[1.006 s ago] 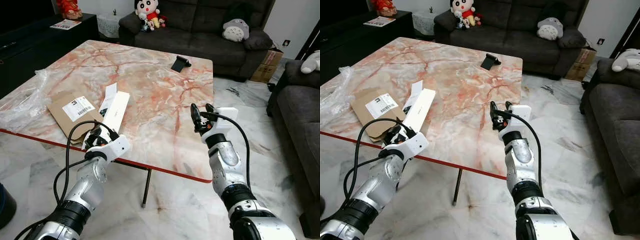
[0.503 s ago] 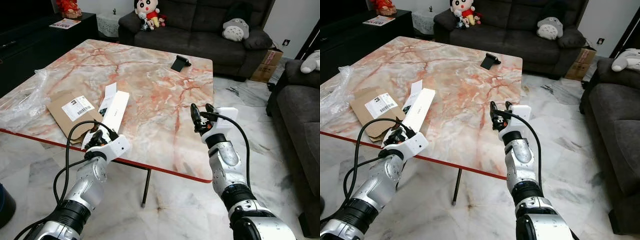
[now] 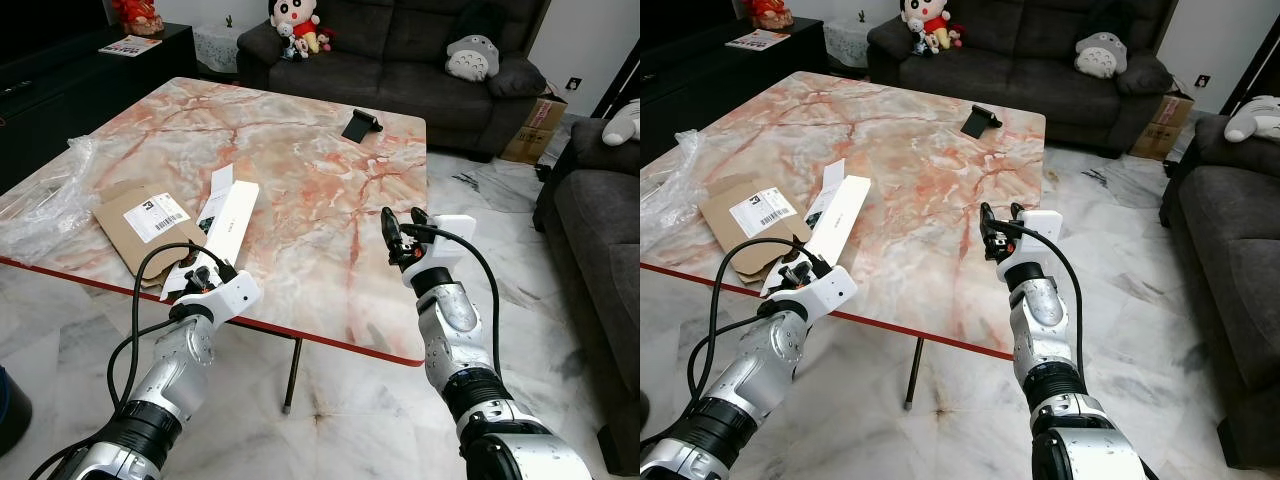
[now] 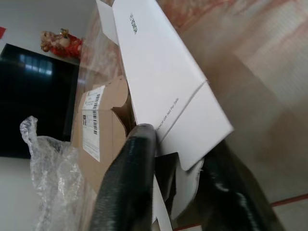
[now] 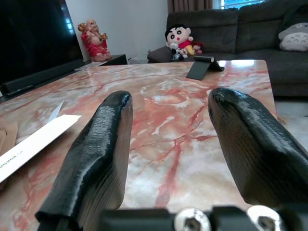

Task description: Picking trash to rubbish bin

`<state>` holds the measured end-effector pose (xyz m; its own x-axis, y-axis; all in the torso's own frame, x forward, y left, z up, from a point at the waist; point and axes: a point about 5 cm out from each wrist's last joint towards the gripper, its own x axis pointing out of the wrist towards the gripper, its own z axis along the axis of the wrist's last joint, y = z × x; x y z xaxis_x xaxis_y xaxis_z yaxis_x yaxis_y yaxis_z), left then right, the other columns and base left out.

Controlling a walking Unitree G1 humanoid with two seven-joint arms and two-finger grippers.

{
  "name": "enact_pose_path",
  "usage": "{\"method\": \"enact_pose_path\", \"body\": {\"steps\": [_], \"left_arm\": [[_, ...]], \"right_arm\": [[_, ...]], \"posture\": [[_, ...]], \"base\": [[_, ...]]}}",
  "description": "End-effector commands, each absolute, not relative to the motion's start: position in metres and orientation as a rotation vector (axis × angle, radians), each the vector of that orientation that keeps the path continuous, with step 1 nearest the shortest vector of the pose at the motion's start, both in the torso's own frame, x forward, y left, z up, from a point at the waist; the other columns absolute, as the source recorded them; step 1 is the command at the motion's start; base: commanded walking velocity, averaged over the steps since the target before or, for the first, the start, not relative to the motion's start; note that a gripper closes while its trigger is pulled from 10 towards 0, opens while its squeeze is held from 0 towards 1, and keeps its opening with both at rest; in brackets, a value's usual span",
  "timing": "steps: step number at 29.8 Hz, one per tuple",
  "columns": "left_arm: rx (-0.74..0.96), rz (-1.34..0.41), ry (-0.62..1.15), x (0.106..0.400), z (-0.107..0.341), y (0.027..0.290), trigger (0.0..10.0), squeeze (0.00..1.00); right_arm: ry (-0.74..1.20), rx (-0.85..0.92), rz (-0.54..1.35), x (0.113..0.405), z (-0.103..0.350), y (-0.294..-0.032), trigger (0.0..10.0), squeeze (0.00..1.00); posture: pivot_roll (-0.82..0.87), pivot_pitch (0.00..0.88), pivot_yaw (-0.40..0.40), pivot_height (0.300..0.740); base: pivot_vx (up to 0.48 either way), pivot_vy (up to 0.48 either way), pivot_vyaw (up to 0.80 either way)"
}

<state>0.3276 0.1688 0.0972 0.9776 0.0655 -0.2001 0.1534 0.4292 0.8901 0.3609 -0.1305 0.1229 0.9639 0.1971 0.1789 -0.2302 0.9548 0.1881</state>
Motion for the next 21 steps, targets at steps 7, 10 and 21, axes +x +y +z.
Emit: {"method": "enact_pose_path", "body": {"steps": [7,10,21], "left_arm": [[1.041,0.01,-0.164,0.334,0.142,0.138,0.0,0.0],[1.002,0.012,-0.199,0.334,0.147,0.131,0.0,0.0],[0.841,-0.062,-0.388,0.332,0.164,0.097,10.0,0.0]], "right_arm": [[-0.158,0.212,0.214,0.363,0.125,-0.132,10.0,0.0],[-0.16,0.213,0.215,0.363,0.125,-0.132,10.0,0.0],[-0.171,0.216,0.212,0.363,0.127,-0.132,10.0,0.0]], "posture": [[0.24,0.0,-0.113,0.74],[0.24,0.0,-0.113,0.74],[0.24,0.0,-0.112,0.74]], "base": [[0.0,0.0,0.0],[0.0,0.0,0.0],[0.0,0.0,0.0]]}}
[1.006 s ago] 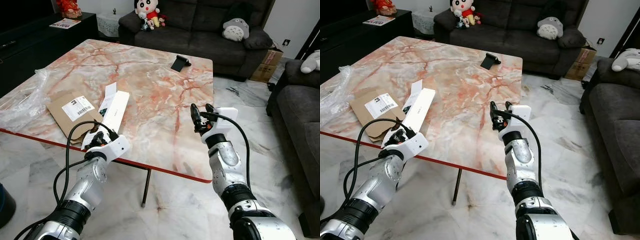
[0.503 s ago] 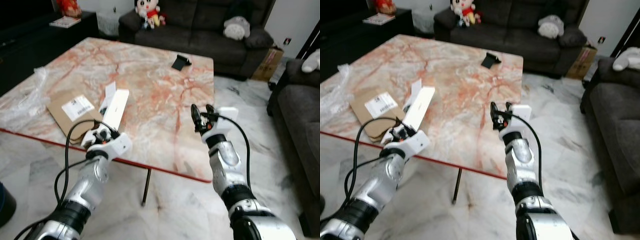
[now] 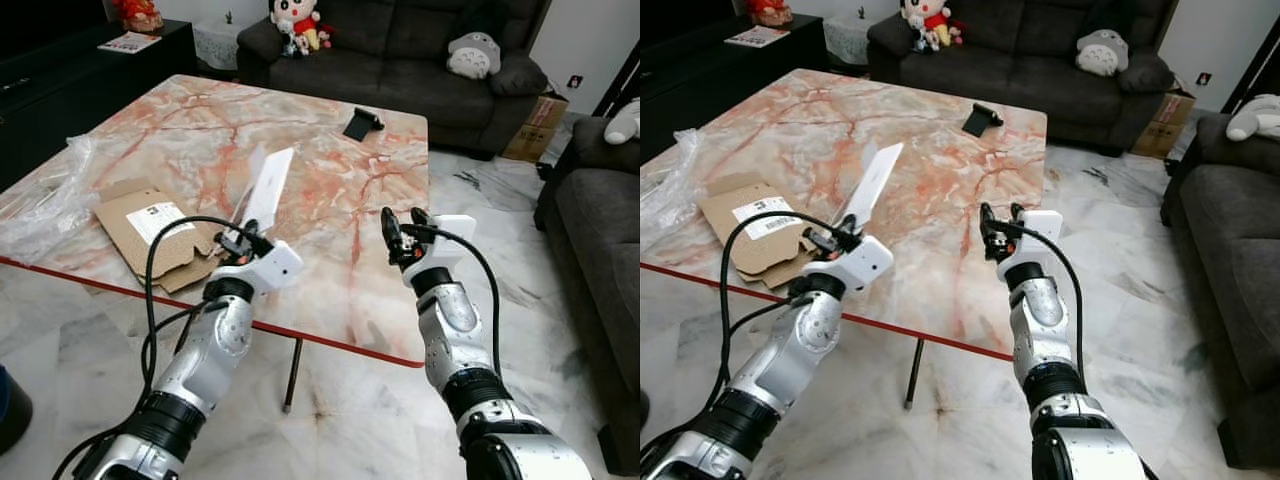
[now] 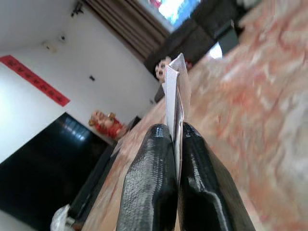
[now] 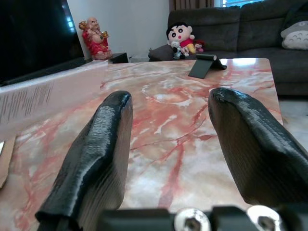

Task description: Picking trash to rubbish bin

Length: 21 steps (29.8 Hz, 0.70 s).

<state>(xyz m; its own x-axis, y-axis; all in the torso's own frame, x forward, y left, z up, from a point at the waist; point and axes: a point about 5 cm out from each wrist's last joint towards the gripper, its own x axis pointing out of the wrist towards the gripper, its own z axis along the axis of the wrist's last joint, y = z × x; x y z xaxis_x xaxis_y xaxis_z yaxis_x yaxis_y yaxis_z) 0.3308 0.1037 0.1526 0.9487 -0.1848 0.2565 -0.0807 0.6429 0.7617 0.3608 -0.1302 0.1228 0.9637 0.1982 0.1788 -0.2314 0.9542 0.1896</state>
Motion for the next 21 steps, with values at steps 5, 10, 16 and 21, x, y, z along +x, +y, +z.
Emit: {"method": "enact_pose_path", "body": {"steps": [5,10,16,21], "left_arm": [[0.739,-0.09,-0.376,0.335,0.162,0.09,10.0,0.0],[0.683,-0.102,-0.39,0.336,0.163,0.087,0.0,0.0],[0.55,-0.065,-0.365,0.34,0.164,0.095,10.0,0.0],[0.385,-0.022,-0.343,0.346,0.164,0.106,10.0,0.0]], "right_arm": [[-0.172,0.218,0.206,0.363,0.127,-0.133,10.0,0.0],[-0.175,0.219,0.2,0.363,0.127,-0.135,10.0,0.0],[-0.205,0.228,0.178,0.364,0.132,-0.137,10.0,0.0],[-0.256,0.228,0.142,0.366,0.141,-0.145,10.0,0.0]], "posture": [[0.23,0.0,-0.107,0.74],[0.23,0.0,-0.107,0.74],[0.23,0.0,-0.106,0.74],[0.23,0.0,-0.106,0.74]], "base": [[0.0,0.0,0.0],[0.0,0.0,0.0],[0.0,0.0,0.0],[0.0,0.0,0.0]]}}
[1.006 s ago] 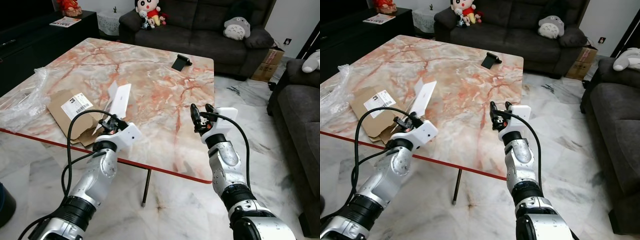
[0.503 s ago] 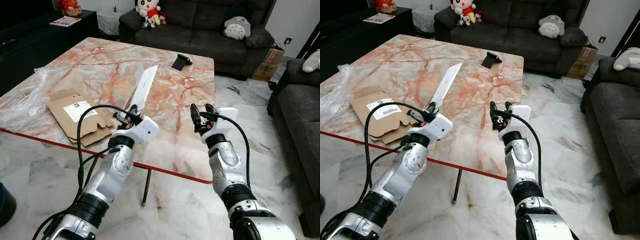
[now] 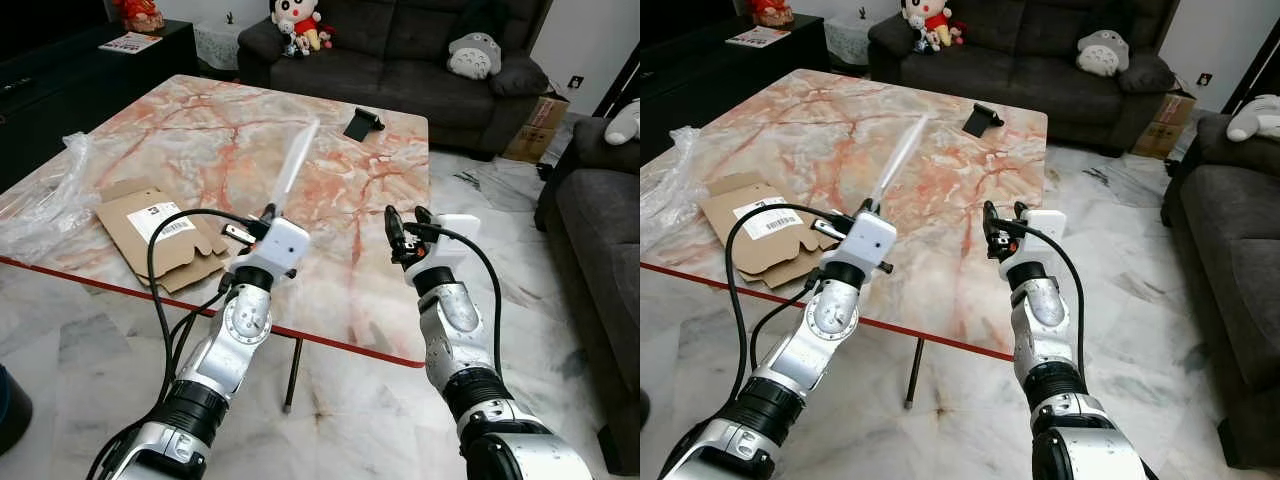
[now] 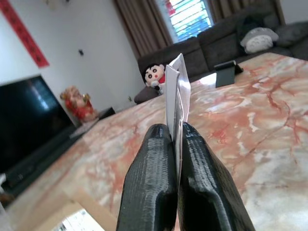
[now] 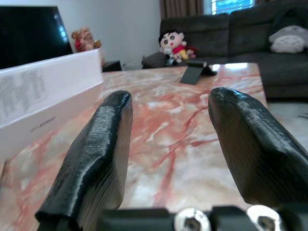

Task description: Picking trash to rubbish bin

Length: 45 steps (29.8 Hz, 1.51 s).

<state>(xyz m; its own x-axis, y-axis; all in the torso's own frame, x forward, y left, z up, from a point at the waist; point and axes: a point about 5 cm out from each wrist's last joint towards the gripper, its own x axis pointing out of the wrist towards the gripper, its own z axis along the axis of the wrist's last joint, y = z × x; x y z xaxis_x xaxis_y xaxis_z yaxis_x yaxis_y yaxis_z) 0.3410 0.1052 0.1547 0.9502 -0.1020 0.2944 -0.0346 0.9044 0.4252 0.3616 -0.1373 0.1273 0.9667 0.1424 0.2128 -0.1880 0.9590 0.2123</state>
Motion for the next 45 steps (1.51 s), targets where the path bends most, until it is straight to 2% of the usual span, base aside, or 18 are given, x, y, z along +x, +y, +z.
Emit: {"method": "enact_pose_path", "body": {"steps": [1,4,36,45], "left_arm": [[0.361,-0.012,-0.342,0.347,0.165,0.107,10.0,0.0],[0.297,0.025,-0.361,0.351,0.171,0.115,10.0,0.0],[0.302,0.022,-0.398,0.352,0.17,0.12,10.0,0.0],[0.298,0.035,-0.398,0.351,0.169,0.121,10.0,0.0]], "right_arm": [[-0.263,0.228,0.135,0.366,0.142,-0.146,10.0,0.0],[-0.288,0.227,0.108,0.367,0.147,-0.152,10.0,0.0],[-0.3,0.22,0.115,0.365,0.146,-0.15,10.0,0.0],[-0.298,0.22,0.116,0.365,0.146,-0.15,10.0,0.0]], "posture": [[0.23,0.0,-0.106,0.74],[0.22,0.0,-0.102,0.74],[0.21,0.0,-0.108,0.74],[0.21,0.0,-0.114,0.74]], "base": [[0.0,0.0,0.0],[0.0,0.0,0.0],[0.0,0.0,0.0],[-0.25,0.0,0.0]]}}
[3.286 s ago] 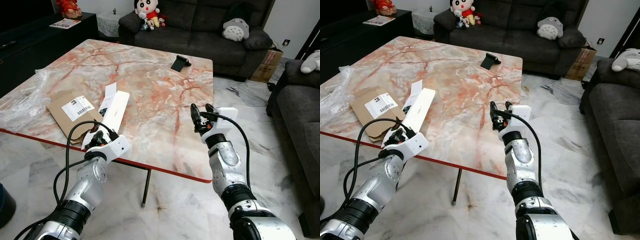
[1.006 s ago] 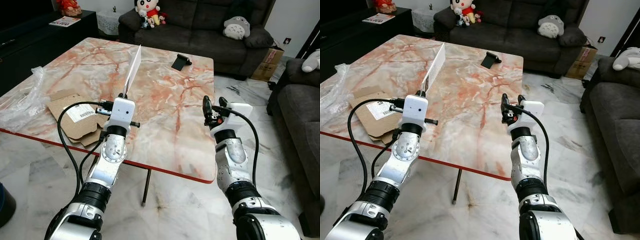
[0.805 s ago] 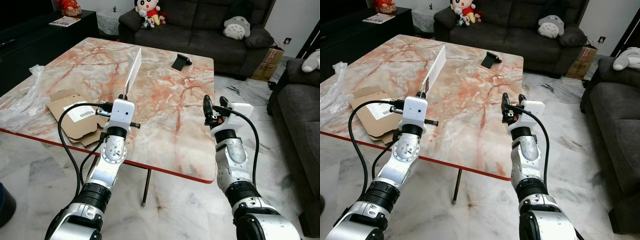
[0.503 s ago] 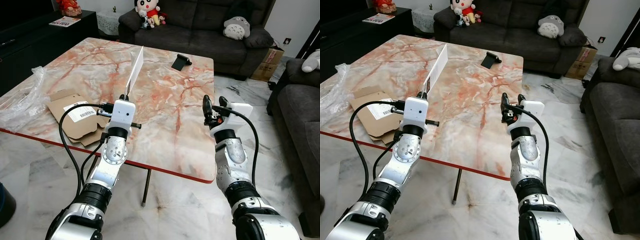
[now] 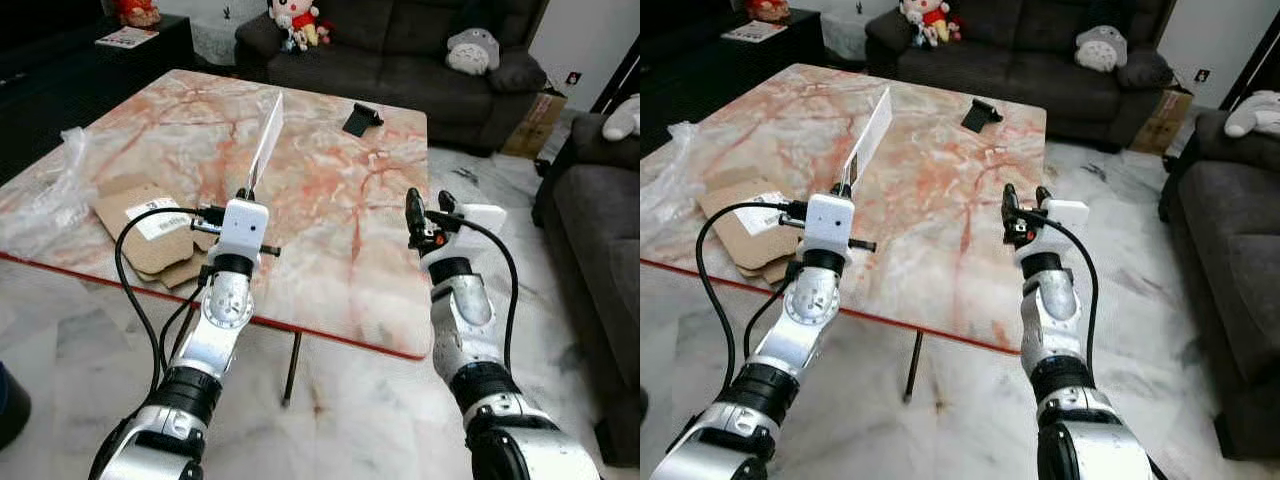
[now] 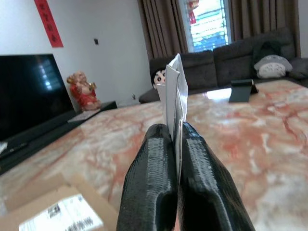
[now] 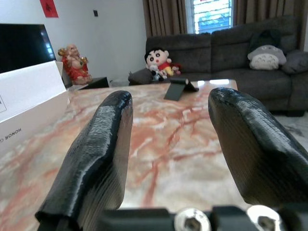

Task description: Picking trash to rubbish bin

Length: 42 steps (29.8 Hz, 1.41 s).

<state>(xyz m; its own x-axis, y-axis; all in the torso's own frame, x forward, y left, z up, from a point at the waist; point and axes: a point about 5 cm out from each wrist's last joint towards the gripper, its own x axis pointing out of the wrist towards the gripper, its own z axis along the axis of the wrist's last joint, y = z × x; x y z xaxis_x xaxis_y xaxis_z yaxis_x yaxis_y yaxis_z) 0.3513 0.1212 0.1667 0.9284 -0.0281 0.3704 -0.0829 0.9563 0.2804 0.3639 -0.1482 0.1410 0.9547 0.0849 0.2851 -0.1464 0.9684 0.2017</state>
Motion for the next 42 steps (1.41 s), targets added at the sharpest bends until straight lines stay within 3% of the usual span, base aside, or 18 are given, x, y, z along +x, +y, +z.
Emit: {"method": "enact_pose_path", "body": {"steps": [1,42], "left_arm": [[0.298,0.036,-0.398,0.3506,0.1692,0.1214,10.0,0.0],[0.306,0.035,-0.366,0.3479,0.1613,0.122,10.0,0.0]], "right_arm": [[-0.298,0.22,0.117,0.3654,0.1465,-0.1496,10.0,0.0],[-0.258,0.204,0.108,0.3619,0.1371,-0.1572,10.0,0.0]], "posture": [[0.21,0.0,-0.114,0.74],[0.21,0.0,-0.125,0.74]], "base": [[-0.255,0.0,0.0],[-0.226,0.0,0.0]]}}
